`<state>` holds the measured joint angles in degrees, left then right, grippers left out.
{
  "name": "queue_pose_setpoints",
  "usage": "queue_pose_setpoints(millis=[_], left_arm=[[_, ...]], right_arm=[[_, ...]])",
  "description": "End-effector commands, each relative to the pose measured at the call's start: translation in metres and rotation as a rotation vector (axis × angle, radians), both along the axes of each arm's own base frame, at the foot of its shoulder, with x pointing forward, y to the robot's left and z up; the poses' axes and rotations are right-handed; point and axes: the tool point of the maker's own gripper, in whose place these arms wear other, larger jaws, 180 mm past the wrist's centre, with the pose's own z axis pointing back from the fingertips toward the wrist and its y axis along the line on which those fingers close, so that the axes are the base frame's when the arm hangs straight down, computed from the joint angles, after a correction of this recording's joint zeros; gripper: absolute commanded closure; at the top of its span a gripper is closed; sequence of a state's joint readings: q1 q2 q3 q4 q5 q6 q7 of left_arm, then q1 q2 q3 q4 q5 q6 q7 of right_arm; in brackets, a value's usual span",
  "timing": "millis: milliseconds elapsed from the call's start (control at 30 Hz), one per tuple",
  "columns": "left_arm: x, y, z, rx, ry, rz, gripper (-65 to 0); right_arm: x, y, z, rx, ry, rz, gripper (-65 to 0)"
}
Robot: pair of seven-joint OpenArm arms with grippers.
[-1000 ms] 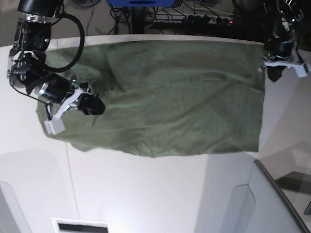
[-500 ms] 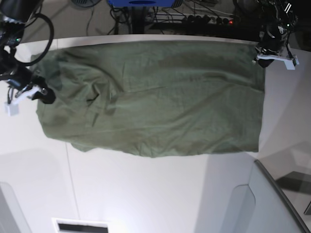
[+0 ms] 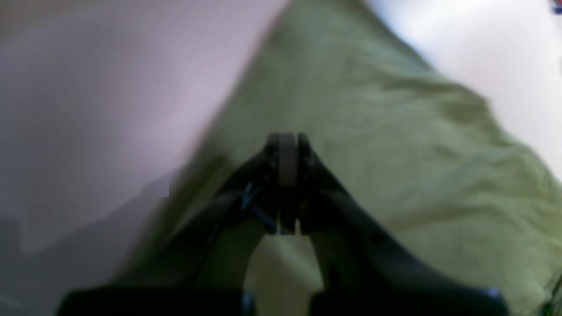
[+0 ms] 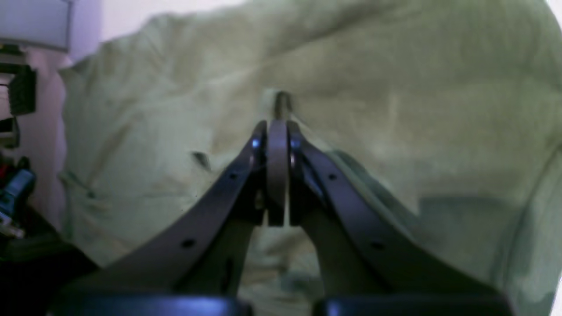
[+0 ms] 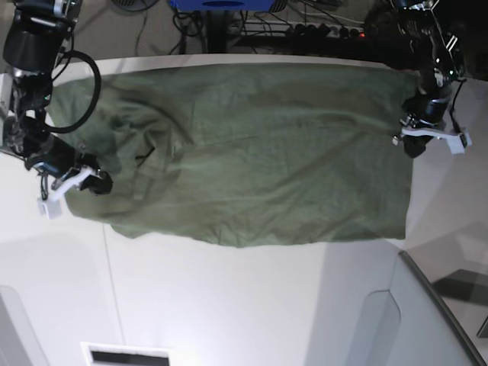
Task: Layout the t-shirt on the table in an organized manner, then fold the t-shirt properly
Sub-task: 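Grasp the shirt corner with the left gripper at the opposite end, then pull the held corner with the right gripper away from the left gripper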
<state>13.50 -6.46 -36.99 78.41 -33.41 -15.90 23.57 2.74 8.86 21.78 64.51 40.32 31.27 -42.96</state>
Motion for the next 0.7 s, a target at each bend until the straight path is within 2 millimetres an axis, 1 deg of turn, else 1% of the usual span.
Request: queue_pose_setpoints(millis=[0, 133, 200, 300, 367, 467, 533, 600, 667], left_arm=[[-0.001, 0.006, 0.002, 0.022, 0.002, 0.002, 0.0], [-0.005, 0.005, -0.022, 0.116, 0.121, -0.05, 0.0], [-0.014, 0.0, -0.036, 0.135, 0.176, -0.063, 0.0], [-0.018, 0.0, -0.039, 0.143, 0.193, -0.067, 0.0], [-0.026, 0.002, -0.042, 0.149, 0.212, -0.07, 0.0], [-0.031, 0.001, -0.044, 0.153, 0.225, -0.074, 0.0], [-0.035, 0.003, -0.046, 0.156, 0.234, -0.075, 0.0], [-0.039, 0.008, -0.046, 0.169, 0.248, -0.083, 0.0], [-0.039, 0.008, -0.046, 0.169, 0.248, -0.083, 0.0]], right_arm=[[0.004, -0.011, 0.002, -0.009, -0.016, -0.025, -0.3], [-0.004, -0.02, -0.019, 0.013, 0.025, -0.08, -0.3], [-0.011, -0.027, -0.026, 0.014, 0.05, -0.093, -0.3], [-0.025, -0.027, -0.035, 0.015, 0.08, -0.095, -0.3], [-0.035, -0.027, -0.041, 0.013, 0.1, -0.095, -0.3], [-0.055, -0.037, -0.05, 0.014, 0.134, -0.132, -0.3], [-0.066, -0.04, -0.055, 0.009, 0.156, -0.14, -0.3], [-0.075, -0.04, -0.059, 0.008, 0.172, -0.142, -0.3], [-0.08, -0.04, -0.061, 0.008, 0.182, -0.143, -0.3]])
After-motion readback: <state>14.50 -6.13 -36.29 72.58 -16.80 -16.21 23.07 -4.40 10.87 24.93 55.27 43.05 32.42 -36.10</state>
